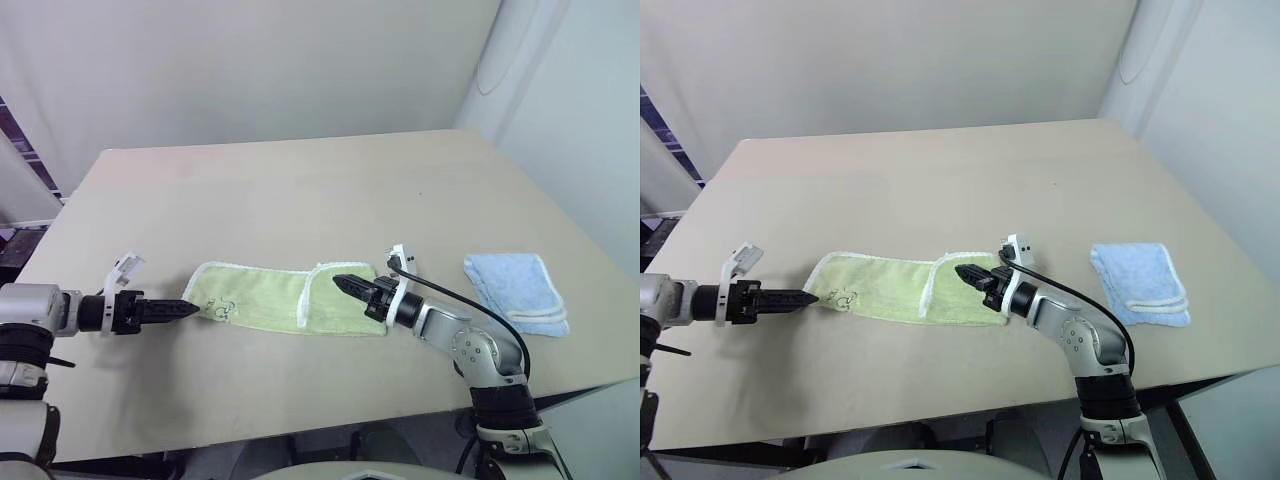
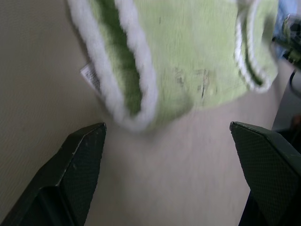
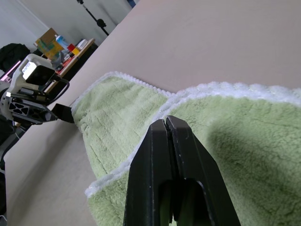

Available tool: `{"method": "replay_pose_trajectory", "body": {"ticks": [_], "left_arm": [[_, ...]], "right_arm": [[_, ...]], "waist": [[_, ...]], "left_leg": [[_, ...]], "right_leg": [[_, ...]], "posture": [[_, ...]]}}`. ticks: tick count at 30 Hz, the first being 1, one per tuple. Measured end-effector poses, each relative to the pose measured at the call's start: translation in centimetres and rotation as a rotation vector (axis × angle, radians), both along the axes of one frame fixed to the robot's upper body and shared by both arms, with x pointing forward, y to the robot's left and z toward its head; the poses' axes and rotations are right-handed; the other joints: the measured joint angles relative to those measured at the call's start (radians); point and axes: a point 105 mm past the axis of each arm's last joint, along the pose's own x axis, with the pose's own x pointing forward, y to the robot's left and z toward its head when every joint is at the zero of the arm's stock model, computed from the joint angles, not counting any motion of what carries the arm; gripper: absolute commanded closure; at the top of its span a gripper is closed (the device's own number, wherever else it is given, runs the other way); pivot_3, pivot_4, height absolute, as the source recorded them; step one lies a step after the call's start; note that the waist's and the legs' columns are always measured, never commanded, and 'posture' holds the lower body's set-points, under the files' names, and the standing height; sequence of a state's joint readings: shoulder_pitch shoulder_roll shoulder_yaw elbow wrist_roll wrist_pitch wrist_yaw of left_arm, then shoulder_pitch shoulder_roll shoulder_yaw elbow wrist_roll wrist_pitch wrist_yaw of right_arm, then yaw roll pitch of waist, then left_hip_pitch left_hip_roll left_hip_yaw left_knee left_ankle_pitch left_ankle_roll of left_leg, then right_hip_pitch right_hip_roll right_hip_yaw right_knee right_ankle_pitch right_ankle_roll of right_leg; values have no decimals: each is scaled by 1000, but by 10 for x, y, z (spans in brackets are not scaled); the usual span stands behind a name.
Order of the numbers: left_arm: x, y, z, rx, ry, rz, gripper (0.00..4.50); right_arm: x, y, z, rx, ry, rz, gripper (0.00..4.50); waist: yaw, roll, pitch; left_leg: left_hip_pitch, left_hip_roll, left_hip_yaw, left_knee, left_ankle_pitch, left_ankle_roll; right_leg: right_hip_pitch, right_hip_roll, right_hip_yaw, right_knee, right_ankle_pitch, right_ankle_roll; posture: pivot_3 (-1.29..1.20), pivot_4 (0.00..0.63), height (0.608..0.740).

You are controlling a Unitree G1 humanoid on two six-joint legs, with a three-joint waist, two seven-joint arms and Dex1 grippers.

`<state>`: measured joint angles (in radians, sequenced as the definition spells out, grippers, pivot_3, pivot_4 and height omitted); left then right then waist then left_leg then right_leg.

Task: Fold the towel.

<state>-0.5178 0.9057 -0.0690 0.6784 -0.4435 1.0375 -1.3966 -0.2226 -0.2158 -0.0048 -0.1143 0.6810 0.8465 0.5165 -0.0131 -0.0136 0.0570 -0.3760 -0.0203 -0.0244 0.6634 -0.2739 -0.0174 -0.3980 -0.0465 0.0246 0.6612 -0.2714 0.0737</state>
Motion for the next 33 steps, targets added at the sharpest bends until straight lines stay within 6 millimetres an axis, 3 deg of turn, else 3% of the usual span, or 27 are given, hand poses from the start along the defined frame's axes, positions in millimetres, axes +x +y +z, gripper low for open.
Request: {"method": "replay_pose_trajectory", "body": {"ticks": [15, 18, 24, 28, 29, 33], "left_arm": [[20, -22, -4, -99, -18, 72, 24], [27, -29, -4, -109, -31, 86, 648], [29, -28, -10, -103, -26, 116, 2821], [29, -26, -13, -107, -22, 128, 4282], [29, -25, -14, -111, -21, 129, 4484], [28, -26, -12, -134, -24, 117, 4484]], "right_arm": [[-2, -4, -4, -10, 13, -26, 4500], [-1, -4, -4, -11, 11, -28, 4500], [-1, -5, -5, -22, 10, -36, 4500], [0, -6, -5, -26, 11, -40, 4500], [0, -6, -5, -27, 11, -41, 4500], [0, -7, -7, -32, 15, -46, 4500]], "waist": [[25, 4, 0], [21, 3, 0], [4, 2, 0], [-2, 2, 0], [-3, 2, 0], [-4, 2, 0]], "left_leg": [[0, 0, 0, 0, 0, 0], [0, 0, 0, 0, 0, 0], [-15, 0, 0, 0, 0, 0], [-15, 0, 0, -1, 0, 0], [-15, 0, 0, -2, 0, 0], [-15, 0, 0, -2, 0, 0]], "right_leg": [[2, -3, -3, -2, 1, -2], [2, -2, -3, -3, 1, -2], [-8, -1, -2, -3, 3, 2], [-10, -1, -2, -3, 3, 3], [-10, -1, -2, -3, 3, 3], [-10, -2, -2, -3, 2, 0]], "posture": [[0, 0, 740], [0, 0, 740], [0, 0, 740], [0, 0, 740], [0, 0, 740], [0, 0, 740]]}}
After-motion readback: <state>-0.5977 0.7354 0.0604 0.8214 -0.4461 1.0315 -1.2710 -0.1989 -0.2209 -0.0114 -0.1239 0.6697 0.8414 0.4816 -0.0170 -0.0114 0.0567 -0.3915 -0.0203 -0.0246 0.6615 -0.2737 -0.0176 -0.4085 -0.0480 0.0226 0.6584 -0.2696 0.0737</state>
